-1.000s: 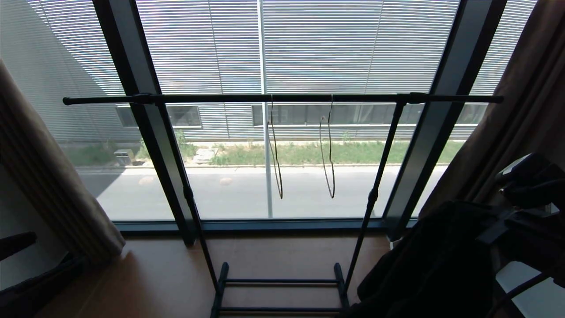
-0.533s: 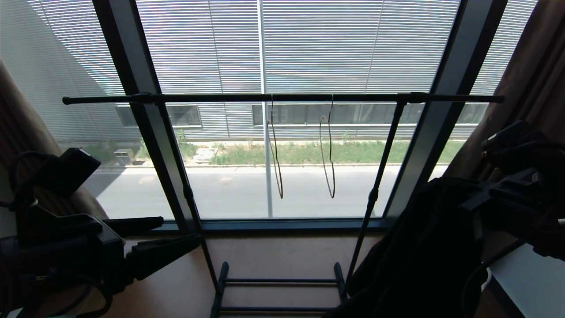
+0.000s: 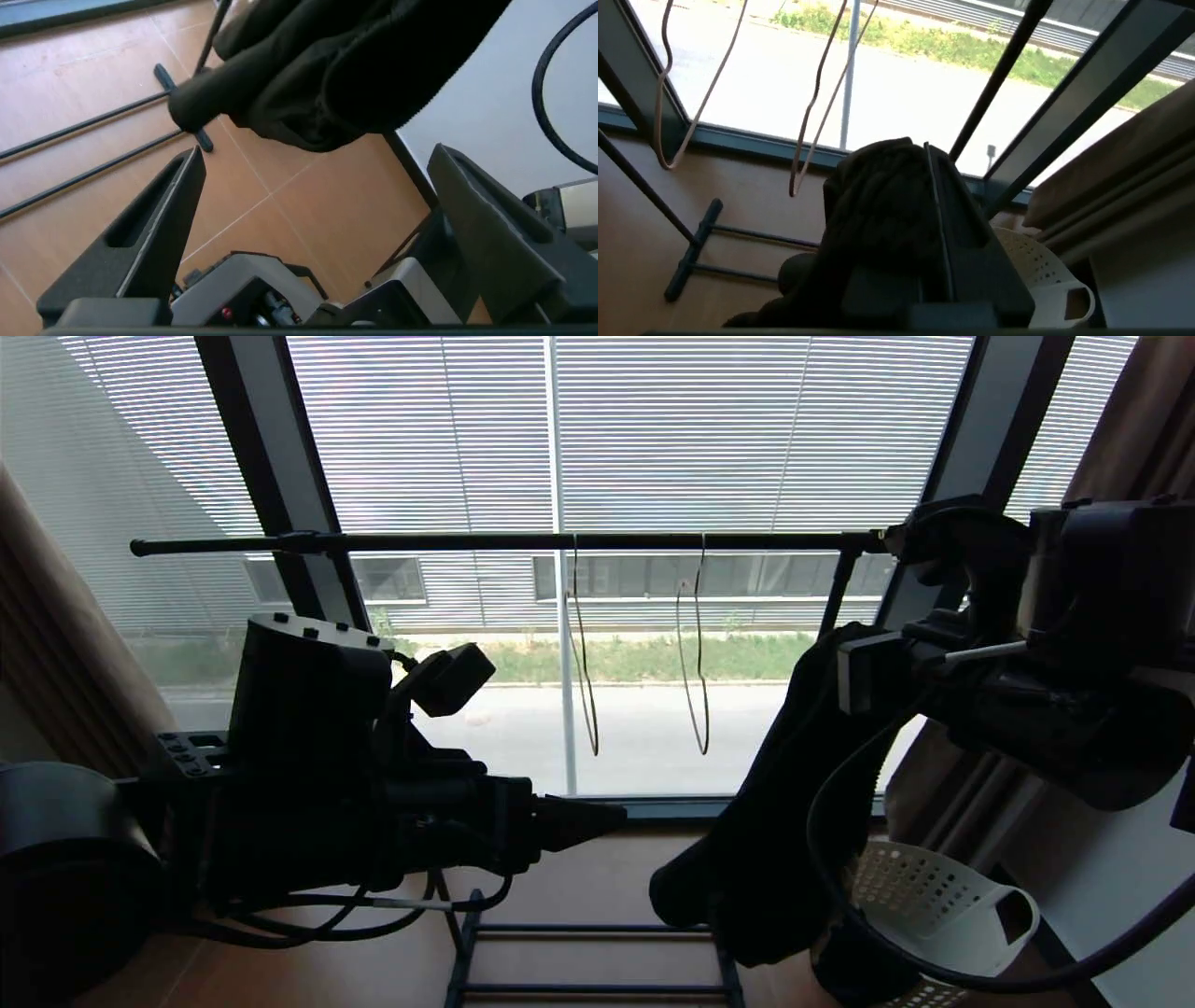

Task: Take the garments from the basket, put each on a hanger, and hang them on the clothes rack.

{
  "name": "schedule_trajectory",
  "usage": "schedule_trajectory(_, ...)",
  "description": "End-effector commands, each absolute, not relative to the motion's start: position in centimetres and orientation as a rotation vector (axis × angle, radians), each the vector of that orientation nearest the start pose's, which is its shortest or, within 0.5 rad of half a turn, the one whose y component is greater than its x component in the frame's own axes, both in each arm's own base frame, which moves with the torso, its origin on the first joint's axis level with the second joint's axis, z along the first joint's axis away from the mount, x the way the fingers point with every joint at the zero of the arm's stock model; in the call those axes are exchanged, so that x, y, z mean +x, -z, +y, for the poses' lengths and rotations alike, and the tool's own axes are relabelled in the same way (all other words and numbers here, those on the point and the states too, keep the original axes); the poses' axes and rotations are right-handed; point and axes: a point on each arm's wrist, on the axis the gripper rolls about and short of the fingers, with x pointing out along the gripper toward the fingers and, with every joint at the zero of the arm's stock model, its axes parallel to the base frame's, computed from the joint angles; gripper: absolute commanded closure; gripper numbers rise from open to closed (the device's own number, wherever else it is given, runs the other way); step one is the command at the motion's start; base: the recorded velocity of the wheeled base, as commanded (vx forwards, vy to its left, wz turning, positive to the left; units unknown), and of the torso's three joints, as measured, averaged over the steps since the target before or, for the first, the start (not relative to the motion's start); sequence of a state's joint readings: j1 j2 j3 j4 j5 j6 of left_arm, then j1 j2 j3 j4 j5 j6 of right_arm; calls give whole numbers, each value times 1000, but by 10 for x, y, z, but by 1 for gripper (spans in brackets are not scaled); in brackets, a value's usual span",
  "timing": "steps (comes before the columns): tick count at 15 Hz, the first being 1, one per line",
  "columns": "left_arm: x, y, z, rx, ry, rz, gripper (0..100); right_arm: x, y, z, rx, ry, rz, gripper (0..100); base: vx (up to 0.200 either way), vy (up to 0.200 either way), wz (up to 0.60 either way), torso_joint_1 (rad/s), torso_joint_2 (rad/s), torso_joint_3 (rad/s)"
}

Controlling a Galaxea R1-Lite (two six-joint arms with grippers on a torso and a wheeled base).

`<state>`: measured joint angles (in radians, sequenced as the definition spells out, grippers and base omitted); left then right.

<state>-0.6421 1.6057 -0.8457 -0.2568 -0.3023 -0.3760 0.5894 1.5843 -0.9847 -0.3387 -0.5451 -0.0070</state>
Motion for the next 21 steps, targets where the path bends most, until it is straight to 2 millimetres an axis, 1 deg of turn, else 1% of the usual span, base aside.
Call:
schedule_trajectory(1, 235, -161, -194, -228, 801, 751, 0, 262, -232, 167, -151, -25, 230, 100, 0, 0, 0, 0, 0, 0)
schedule_trajectory(2, 241, -156, -199, -223, 788, 756, 0, 263, -232, 171, -148, -30, 227, 100, 0, 0, 0, 0, 0, 0)
schedule_trajectory(3, 253, -150, -207, -219, 759, 756, 0, 260, -234, 178, -139, -35, 217, 100, 0, 0, 0, 0, 0, 0)
schedule_trajectory(4, 257, -149, -213, -224, 751, 758, 0, 259, -235, 180, -130, -31, 213, 100, 0, 0, 0, 0, 0, 0)
schedule_trajectory(5, 257, -147, -224, -232, 766, 767, 0, 257, -235, 182, -116, -22, 206, 100, 0, 0, 0, 0, 0, 0)
schedule_trajectory(7, 261, -138, -238, -210, 756, 777, 0, 255, -236, 185, -103, -30, 203, 100, 0, 0, 0, 0, 0, 0)
schedule_trajectory(8, 262, -137, -242, -206, 753, 775, 0, 254, -236, 185, -103, -31, 203, 100, 0, 0, 0, 0, 0, 0)
schedule_trajectory(9, 261, -132, -254, -187, 754, 778, 0, 254, -237, 186, -93, -31, 199, 100, 0, 0, 0, 0, 0, 0)
schedule_trajectory(10, 259, -130, -260, -179, 766, 780, 0, 254, -238, 185, -76, -29, 197, 100, 0, 0, 0, 0, 0, 0)
schedule_trajectory(12, 255, -129, -265, -172, 781, 784, 0, 252, -241, 184, -56, -26, 191, 100, 0, 0, 0, 0, 0, 0)
schedule_trajectory(14, 254, -123, -269, -162, 783, 800, 0, 246, -249, 182, -31, -34, 170, 100, 0, 0, 0, 0, 0, 0)
schedule_trajectory(15, 255, -120, -270, -160, 777, 807, 0, 245, -250, 182, -28, -34, 168, 100, 0, 0, 0, 0, 0, 0)
schedule_trajectory(17, 260, -104, -273, -137, 731, 830, 0, 240, -255, 181, -16, -46, 153, 100, 0, 0, 0, 0, 0, 0)
schedule_trajectory(19, 266, -95, -279, -130, 725, 844, 0, 233, -260, 182, -7, -62, 141, 100, 0, 0, 0, 0, 0, 0)
schedule_trajectory(21, 268, -90, -281, -127, 722, 852, 0, 230, -263, 180, -1, -64, 133, 100, 0, 0, 0, 0, 0, 0)
